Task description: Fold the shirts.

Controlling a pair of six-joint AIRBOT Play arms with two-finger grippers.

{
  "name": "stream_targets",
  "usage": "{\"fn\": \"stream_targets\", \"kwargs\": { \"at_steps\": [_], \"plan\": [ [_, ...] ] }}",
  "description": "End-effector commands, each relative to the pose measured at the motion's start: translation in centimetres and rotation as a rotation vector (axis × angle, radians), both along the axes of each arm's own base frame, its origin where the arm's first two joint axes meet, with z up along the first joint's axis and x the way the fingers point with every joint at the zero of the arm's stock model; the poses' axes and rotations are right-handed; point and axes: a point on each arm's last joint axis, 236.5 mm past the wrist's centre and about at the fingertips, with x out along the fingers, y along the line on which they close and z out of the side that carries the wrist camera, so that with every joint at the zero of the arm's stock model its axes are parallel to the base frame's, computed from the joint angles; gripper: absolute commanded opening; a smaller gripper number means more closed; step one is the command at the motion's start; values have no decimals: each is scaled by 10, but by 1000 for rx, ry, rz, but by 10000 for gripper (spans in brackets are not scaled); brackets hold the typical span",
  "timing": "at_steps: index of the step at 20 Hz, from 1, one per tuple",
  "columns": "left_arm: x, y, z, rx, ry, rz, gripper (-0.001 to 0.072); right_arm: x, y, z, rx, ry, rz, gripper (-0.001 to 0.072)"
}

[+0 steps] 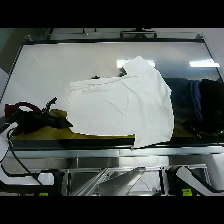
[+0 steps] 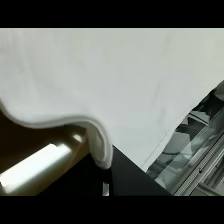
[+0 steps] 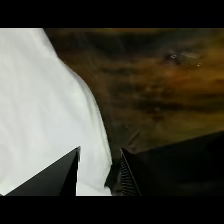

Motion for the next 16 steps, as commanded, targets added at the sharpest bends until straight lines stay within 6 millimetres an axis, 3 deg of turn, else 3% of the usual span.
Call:
{"fn": "stream_targets", "kwargs": {
  "at_steps": [1,3,8,9,10,11,13,15,16],
  "plan": [
    [-1,-1,2,-7,4,-3,22,-18,13,-28,57,86,39,305],
    [-1,-1,2,-7,4,-3,22,-21,24,-41,80,119,71,305],
    [-2,-2,2,-10,19,5,22,-12,72,-58,164,133,223,296],
    [-2,-2,3,-10,21,8,22,-12,78,-60,172,132,245,219],
    [-2,-2,3,-12,27,11,22,-12,80,-61,169,127,270,13],
    [-3,-3,4,-17,42,22,22,-9,79,-59,166,121,272,19],
    [0,-12,15,-73,51,39,21,5,75,-43,161,79,286,18],
    [13,-26,50,-189,26,53,21,34,74,0,172,-31,310,18],
    [22,-34,78,-259,-11,59,20,51,71,32,159,-111,329,18]
  ]
}}
